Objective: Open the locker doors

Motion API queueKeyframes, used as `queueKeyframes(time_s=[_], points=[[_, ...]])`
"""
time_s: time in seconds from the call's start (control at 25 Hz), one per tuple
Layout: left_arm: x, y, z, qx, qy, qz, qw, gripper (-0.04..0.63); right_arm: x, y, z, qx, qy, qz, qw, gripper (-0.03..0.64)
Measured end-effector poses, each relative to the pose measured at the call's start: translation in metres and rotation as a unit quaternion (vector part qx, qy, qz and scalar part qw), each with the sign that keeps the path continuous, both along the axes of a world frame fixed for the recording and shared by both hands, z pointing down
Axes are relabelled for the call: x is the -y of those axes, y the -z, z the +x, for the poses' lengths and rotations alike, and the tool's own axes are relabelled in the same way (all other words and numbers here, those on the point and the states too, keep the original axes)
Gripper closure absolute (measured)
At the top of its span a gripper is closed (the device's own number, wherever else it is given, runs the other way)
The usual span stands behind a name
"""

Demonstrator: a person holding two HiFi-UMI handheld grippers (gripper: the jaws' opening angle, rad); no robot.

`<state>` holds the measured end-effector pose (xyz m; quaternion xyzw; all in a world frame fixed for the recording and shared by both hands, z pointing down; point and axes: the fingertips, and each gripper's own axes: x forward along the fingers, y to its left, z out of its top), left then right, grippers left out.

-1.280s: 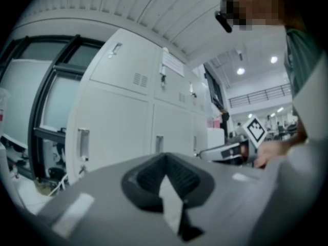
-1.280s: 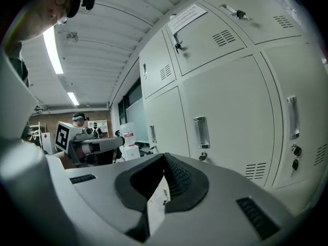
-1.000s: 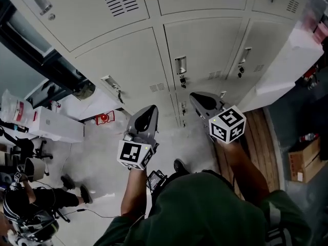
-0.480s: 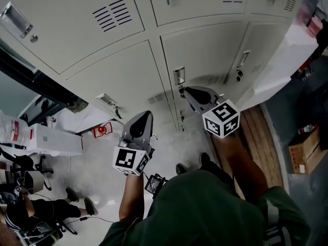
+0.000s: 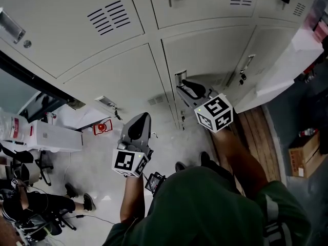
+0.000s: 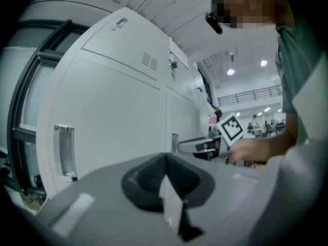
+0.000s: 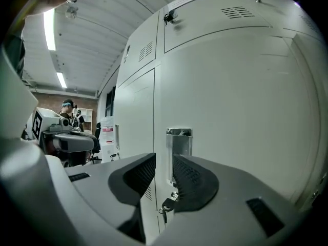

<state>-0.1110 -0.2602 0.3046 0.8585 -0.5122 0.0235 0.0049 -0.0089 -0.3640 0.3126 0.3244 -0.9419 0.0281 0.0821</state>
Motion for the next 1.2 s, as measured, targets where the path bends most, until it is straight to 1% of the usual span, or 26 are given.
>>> queueKeyframes(time_s=[0.16,0.48,0.6,0.68,0.92,1.2], points=[[0.002,-0.002,0.002,0.004,0.000,-0.003,1.0000,0.595,0.006,-0.001,-0.006,-0.002,0.004,0.005,1.000,0.514],[0.002,-0.004,0.000,-0.001,0.007,-0.005,1.0000,0.595,0.013,0.000,-0.016,-0.010,0.006,0.018,1.000,0.515],[0.002,-0.004,-0.002,-0.001,0.009,-0.006,0.9999,0.595,0.015,0.001,-0.014,-0.013,0.003,0.019,1.000,0.564],[0.002,-0.005,-0.004,-0.002,0.010,-0.006,0.9999,0.595,0.014,0.001,-0.013,-0.014,0.005,0.018,1.000,0.568],[0.003,-0.005,-0.001,-0.004,0.007,-0.008,0.9999,0.595,0.005,0.001,-0.009,-0.010,0.011,0.014,1.000,0.569],[0.003,-0.007,0.006,-0.004,-0.004,-0.007,1.0000,0.595,-0.018,0.002,0.003,-0.001,0.028,0.006,1.000,0.568]])
